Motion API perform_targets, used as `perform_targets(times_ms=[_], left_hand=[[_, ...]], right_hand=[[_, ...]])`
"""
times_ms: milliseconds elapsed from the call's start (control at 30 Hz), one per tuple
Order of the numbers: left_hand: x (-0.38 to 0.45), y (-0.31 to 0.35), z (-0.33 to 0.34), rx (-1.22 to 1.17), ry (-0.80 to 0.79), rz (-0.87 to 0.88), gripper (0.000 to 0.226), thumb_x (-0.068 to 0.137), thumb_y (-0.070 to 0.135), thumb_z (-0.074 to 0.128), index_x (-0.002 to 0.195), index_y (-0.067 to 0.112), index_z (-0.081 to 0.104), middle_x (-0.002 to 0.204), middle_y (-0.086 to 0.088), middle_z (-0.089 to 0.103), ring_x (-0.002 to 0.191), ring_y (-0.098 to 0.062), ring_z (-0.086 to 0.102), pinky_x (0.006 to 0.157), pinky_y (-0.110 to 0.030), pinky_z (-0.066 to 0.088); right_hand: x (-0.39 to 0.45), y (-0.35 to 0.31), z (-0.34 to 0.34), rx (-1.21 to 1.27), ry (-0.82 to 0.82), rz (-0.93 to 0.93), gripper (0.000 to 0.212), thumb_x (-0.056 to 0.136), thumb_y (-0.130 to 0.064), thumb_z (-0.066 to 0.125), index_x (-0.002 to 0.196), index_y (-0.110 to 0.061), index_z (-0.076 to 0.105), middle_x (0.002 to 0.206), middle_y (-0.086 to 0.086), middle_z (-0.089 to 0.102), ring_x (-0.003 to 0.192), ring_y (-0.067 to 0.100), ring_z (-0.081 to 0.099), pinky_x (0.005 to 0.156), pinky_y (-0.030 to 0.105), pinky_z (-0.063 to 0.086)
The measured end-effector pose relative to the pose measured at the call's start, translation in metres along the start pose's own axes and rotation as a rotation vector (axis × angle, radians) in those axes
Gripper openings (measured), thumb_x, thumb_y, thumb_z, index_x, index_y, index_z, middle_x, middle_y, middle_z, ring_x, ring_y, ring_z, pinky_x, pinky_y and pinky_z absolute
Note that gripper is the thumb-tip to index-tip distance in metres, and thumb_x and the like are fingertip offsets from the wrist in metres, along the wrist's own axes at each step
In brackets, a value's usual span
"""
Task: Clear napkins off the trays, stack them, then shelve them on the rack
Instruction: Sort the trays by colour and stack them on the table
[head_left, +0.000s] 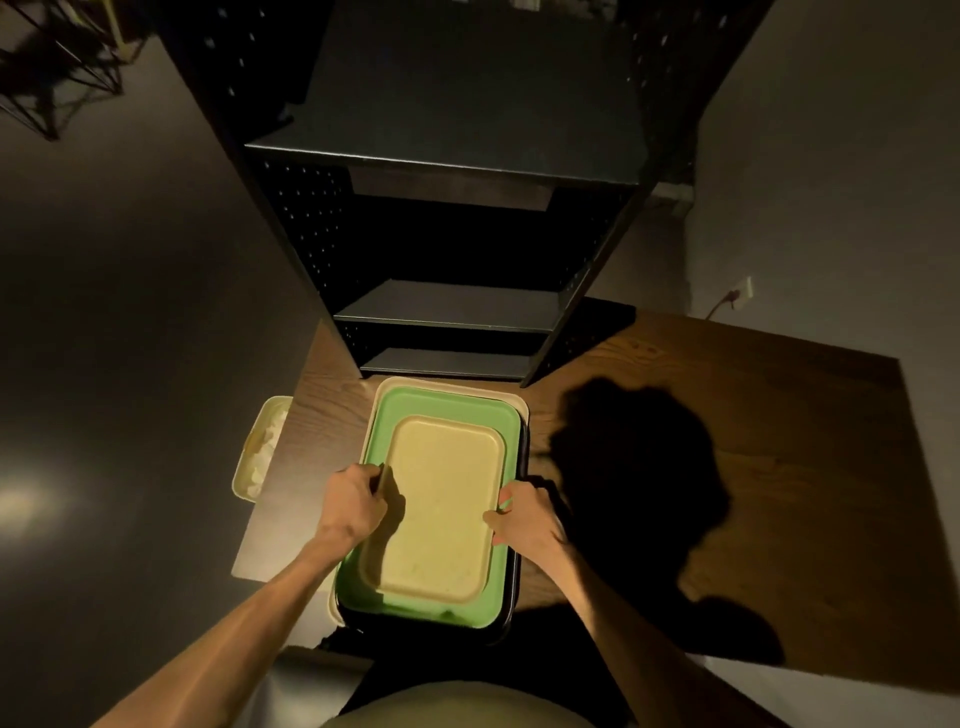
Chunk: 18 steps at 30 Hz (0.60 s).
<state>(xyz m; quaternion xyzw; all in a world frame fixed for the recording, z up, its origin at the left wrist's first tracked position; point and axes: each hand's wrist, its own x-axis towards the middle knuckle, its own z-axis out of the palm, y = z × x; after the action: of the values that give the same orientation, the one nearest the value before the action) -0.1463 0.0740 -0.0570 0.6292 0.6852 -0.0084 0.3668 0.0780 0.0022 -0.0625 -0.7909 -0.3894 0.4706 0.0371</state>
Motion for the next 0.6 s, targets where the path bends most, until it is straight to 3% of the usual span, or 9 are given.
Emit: perform_targets(times_ms=[200, 333, 433, 533, 600], left_hand=[[-0.001, 0.003, 0.001, -0.021, 0.02, -0.011, 0.014, 0.087, 0.004, 0.061, 0.095, 0.006, 0.072, 0.09, -0.01, 0.073, 0.079, -0.024, 0.067, 0.07, -0.022, 0.047], [-0.002, 0.005, 0.001, 0.003, 0.007, -0.016, 0.014, 0.087, 0.003, 0.06, 0.096, 0.005, 0.071, 0.09, -0.012, 0.073, 0.079, -0.025, 0.066, 0.073, -0.026, 0.05], [-0.001, 0.001, 0.001, 0.006, -0.01, -0.021, 0.016, 0.086, 0.007, 0.062, 0.101, 0.007, 0.069, 0.094, -0.01, 0.071, 0.081, -0.023, 0.065, 0.079, -0.03, 0.055], [-0.005, -0.005, 0.001, -0.001, 0.074, -0.04, 0.042, 0.081, 0.021, 0.072, 0.12, 0.013, 0.056, 0.117, -0.013, 0.057, 0.101, -0.03, 0.062, 0.09, -0.041, 0.055], [-0.006, -0.011, 0.0, -0.036, 0.08, -0.084, 0.062, 0.079, 0.03, 0.076, 0.131, 0.014, 0.045, 0.126, -0.014, 0.047, 0.109, -0.031, 0.057, 0.093, -0.042, 0.052]], right_hand=[[-0.005, -0.006, -0.002, -0.038, -0.007, 0.0, 0.03, 0.085, -0.028, 0.066, 0.109, -0.013, 0.056, 0.099, 0.006, 0.057, 0.074, 0.021, 0.071, 0.07, 0.033, 0.058], [0.015, 0.009, 0.01, -0.033, 0.004, 0.007, 0.036, 0.077, -0.033, 0.068, 0.107, -0.014, 0.059, 0.101, 0.012, 0.067, 0.081, 0.027, 0.071, 0.072, 0.043, 0.061], [-0.006, -0.005, 0.001, -0.044, 0.045, 0.008, 0.038, 0.079, -0.036, 0.068, 0.109, -0.014, 0.059, 0.1, 0.01, 0.069, 0.081, 0.023, 0.07, 0.068, 0.032, 0.058], [-0.022, -0.006, -0.002, -0.036, 0.204, -0.02, 0.046, 0.082, -0.037, 0.072, 0.117, -0.016, 0.051, 0.106, 0.005, 0.064, 0.089, 0.02, 0.063, 0.069, 0.028, 0.045], [-0.026, -0.002, 0.002, 0.032, 0.239, 0.007, 0.06, 0.08, -0.039, 0.074, 0.124, -0.014, 0.043, 0.122, 0.006, 0.052, 0.106, 0.023, 0.056, 0.084, 0.033, 0.044]])
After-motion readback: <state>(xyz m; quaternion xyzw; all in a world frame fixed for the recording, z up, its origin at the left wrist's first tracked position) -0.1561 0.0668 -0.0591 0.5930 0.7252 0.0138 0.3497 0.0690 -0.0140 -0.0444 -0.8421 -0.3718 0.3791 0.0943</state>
